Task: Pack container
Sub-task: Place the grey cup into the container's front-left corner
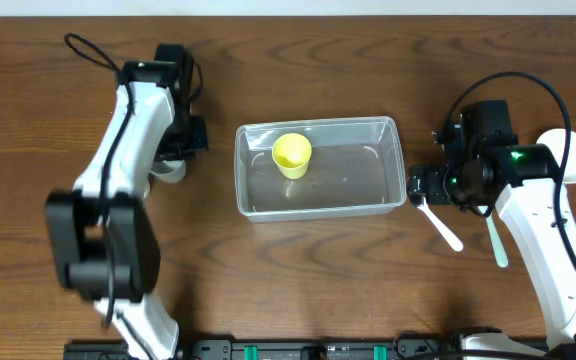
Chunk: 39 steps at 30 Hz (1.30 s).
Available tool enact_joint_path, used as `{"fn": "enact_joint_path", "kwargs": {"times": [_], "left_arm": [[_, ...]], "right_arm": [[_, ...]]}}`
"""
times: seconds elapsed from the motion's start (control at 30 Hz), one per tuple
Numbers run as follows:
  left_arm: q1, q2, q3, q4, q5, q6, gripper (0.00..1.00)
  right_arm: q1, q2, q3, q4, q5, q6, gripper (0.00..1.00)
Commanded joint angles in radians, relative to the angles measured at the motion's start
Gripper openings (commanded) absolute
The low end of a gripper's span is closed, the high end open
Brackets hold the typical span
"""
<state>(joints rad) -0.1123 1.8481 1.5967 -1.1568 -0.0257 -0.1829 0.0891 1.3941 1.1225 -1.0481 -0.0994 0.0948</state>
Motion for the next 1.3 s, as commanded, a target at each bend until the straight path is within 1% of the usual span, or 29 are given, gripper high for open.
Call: {"fn": "enact_joint_path", "kwargs": {"times": [0.0, 0.1, 0.23, 0.4, 0.53, 0.73, 0.9, 1.1, 1.27], "left_arm": [[-0.075, -0.193, 0.039, -0.026, -0.001, 0.004, 0.06], [-0.163, -0.306, 0.039, -0.059, 0.000, -0.009, 0.06], [-0.294, -0.373, 0.039, -0.109, 0.001, -0.014, 0.06], [-0.441, -0.351, 0.027, -0.130, 0.001, -0.026, 0.06], [-0.510, -0.297, 0.006, -0.114, 0.000, -0.033, 0.06], [-0.527, -0.179, -0.027, -0.106, 0.000, -0.032, 0.06], [-0.527, -0.068, -0.037, -0.063, 0.000, -0.016, 0.06], [-0.527, 0.030, -0.037, -0.019, 0.000, -0.010, 0.06], [-0.527, 0.107, -0.037, -0.011, 0.000, -0.010, 0.06]], "right_arm": [[-0.011, -0.001, 0.005, 0.000, -0.006, -0.010, 0.96], [-0.011, -0.001, 0.005, 0.004, -0.006, -0.010, 0.96], [-0.011, -0.001, 0.005, 0.007, -0.006, -0.010, 0.96], [-0.011, -0.001, 0.005, 0.005, -0.006, -0.009, 0.96], [-0.011, -0.001, 0.005, 0.004, -0.007, -0.009, 0.96], [-0.011, -0.001, 0.005, 0.000, -0.007, -0.009, 0.96], [-0.011, -0.001, 0.005, 0.000, -0.007, -0.009, 0.96], [-0.011, -0.001, 0.005, -0.001, -0.006, -0.010, 0.96], [-0.011, -0.001, 0.005, -0.002, -0.006, -0.010, 0.96]]}}
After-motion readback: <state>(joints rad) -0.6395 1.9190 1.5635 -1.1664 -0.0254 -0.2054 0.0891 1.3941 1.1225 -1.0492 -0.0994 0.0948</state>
